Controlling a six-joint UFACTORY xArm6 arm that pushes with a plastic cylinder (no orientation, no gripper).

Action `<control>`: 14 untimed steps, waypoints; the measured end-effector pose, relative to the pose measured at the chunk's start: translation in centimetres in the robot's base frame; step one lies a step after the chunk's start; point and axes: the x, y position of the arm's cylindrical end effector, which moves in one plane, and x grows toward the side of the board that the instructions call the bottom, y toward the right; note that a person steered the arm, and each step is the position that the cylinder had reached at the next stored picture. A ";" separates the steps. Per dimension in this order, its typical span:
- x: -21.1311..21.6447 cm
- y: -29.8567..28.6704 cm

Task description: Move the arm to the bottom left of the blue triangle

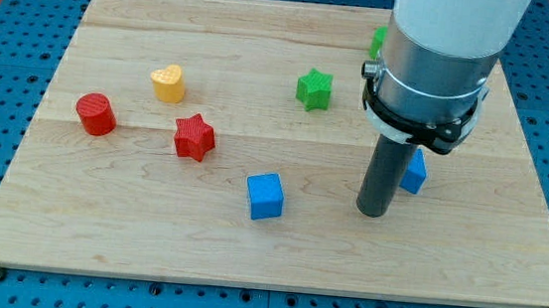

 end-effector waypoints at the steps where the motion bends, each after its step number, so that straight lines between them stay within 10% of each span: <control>1: 0.0 -0.4; 14: -2.7 -0.1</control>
